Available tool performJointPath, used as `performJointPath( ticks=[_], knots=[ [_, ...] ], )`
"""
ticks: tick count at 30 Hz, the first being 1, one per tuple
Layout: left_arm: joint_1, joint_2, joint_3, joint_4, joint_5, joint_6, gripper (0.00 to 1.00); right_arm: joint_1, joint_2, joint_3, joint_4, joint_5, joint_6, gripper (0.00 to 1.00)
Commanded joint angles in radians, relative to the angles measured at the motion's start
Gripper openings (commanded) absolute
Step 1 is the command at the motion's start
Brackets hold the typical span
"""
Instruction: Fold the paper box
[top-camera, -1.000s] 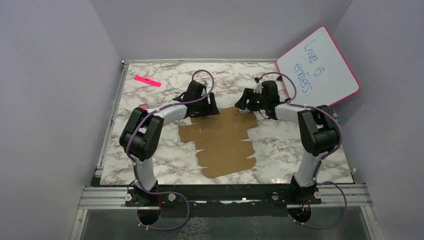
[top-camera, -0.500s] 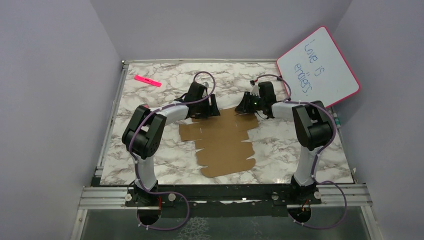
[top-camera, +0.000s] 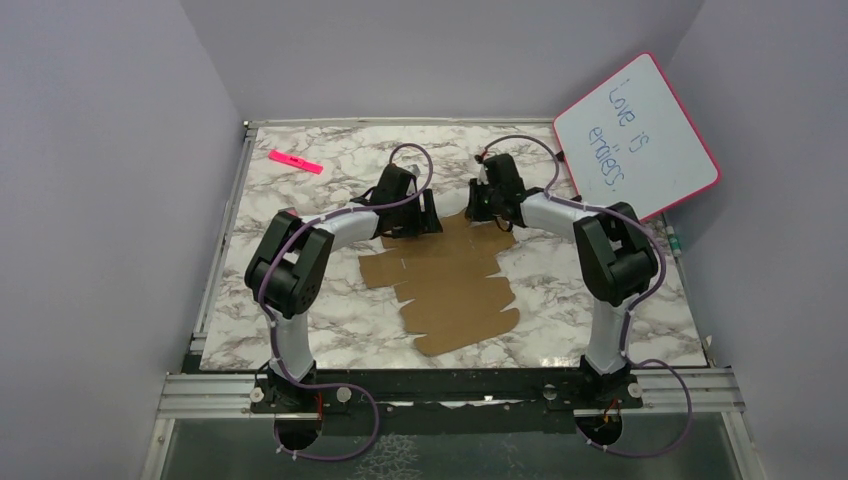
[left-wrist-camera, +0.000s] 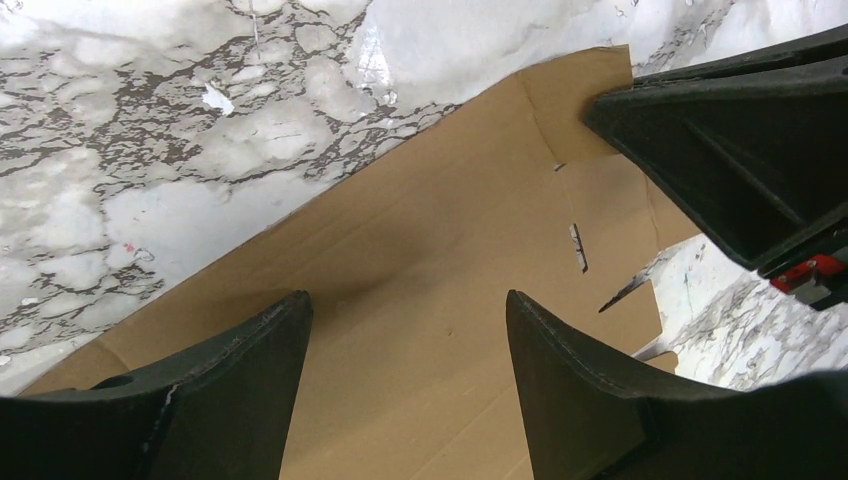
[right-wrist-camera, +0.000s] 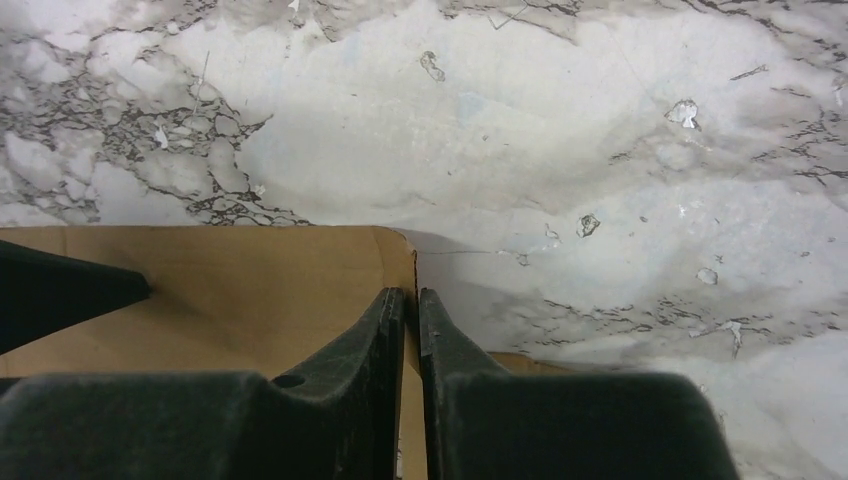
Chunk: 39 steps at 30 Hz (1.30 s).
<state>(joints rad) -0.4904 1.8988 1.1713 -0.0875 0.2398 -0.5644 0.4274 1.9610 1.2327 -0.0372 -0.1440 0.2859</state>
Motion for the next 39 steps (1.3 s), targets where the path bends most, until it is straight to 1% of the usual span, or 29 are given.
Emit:
performJointPath(
  ticks=[1, 7, 14, 17, 22, 24, 27, 31, 33, 36, 39],
  knots=[
    [-0.009, 0.021, 0.002, 0.017, 0.022, -0.006, 0.72, 0.073, 0.009, 0.073, -0.153, 0.275, -0.053, 0.15],
    [-0.013, 0.028, -0.002, 0.03, 0.025, -0.014, 0.72, 0.16, 0.043, 0.149, -0.232, 0.464, -0.059, 0.13],
    [-0.014, 0.034, -0.014, 0.051, 0.029, -0.022, 0.72, 0.25, 0.095, 0.19, -0.256, 0.636, -0.052, 0.12],
    [-0.014, 0.034, -0.021, 0.058, 0.03, -0.025, 0.72, 0.273, 0.115, 0.198, -0.256, 0.686, -0.057, 0.11],
    [-0.016, 0.026, -0.024, 0.062, 0.033, -0.028, 0.72, 0.278, 0.096, 0.189, -0.243, 0.702, -0.049, 0.13],
    [-0.017, 0.014, -0.021, 0.06, 0.031, -0.026, 0.72, 0.278, 0.071, 0.181, -0.229, 0.705, -0.056, 0.18],
    [-0.016, -0.018, -0.018, 0.05, 0.005, -0.021, 0.75, 0.277, 0.031, 0.165, -0.21, 0.706, -0.071, 0.27],
    [-0.014, -0.078, -0.012, 0.008, -0.042, -0.001, 0.82, 0.277, -0.032, 0.116, -0.17, 0.672, -0.072, 0.37],
    [-0.014, -0.123, -0.017, -0.02, -0.073, 0.011, 0.88, 0.277, -0.068, 0.086, -0.151, 0.65, -0.068, 0.43],
    [-0.007, -0.203, -0.055, -0.045, -0.119, 0.014, 0.97, 0.272, -0.125, 0.033, -0.117, 0.595, -0.066, 0.53],
    [0.022, -0.289, -0.122, -0.057, -0.128, 0.002, 0.99, 0.271, -0.183, -0.02, -0.083, 0.519, -0.083, 0.64]
  ],
)
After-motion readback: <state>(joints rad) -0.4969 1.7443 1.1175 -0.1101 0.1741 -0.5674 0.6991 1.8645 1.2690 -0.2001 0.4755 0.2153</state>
